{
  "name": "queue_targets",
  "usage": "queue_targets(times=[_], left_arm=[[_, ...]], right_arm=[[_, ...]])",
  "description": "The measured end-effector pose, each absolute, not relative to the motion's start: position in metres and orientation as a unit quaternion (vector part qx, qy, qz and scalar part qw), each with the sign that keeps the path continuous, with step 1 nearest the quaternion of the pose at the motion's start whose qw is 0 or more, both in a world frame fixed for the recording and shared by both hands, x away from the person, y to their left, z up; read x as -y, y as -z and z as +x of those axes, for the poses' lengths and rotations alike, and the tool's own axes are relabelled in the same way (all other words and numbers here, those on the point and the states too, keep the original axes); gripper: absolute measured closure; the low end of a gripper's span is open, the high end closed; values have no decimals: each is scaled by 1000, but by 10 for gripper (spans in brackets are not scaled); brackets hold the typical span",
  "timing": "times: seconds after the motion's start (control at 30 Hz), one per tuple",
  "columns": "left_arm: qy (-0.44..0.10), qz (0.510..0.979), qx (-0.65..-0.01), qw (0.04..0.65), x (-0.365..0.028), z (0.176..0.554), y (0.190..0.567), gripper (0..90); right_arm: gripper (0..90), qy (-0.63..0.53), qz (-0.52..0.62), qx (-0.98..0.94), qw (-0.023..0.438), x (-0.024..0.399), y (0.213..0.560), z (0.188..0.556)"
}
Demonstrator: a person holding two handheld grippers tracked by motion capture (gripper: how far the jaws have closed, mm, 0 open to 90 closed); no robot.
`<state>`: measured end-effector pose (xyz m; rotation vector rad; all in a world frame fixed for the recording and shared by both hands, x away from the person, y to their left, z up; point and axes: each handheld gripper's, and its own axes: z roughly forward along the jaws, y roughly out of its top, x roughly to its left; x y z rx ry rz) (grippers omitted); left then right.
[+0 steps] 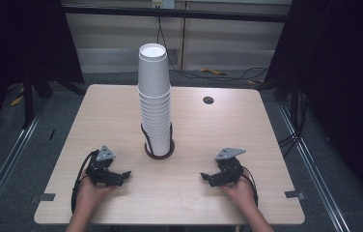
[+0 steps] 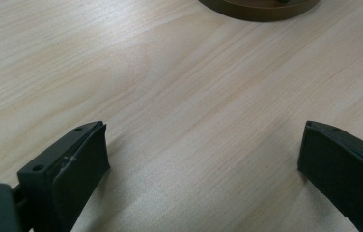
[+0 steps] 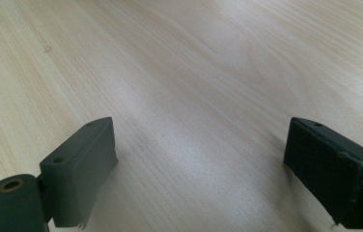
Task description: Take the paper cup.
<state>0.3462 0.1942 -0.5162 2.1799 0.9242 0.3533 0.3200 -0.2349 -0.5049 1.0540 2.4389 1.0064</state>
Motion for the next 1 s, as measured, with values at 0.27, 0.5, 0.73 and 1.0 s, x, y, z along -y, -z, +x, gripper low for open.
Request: queue_targets(times=[0.27, 0.5, 0.73, 1.0], left_arm=[[-140, 846, -364, 363, -194, 345, 516, 27], [-128, 855, -364, 347, -191, 341, 512, 21], [-96, 844, -366, 379, -193, 341, 495, 154], [-76, 853, -338, 391, -192, 351, 454, 159]], right_arm=[[108, -350, 367, -849, 149, 235, 505, 320], [108, -349, 372, -847, 151, 233, 505, 320], [139, -352, 380, -845, 132, 228, 498, 323], [140, -395, 349, -839, 138, 207, 458, 331]])
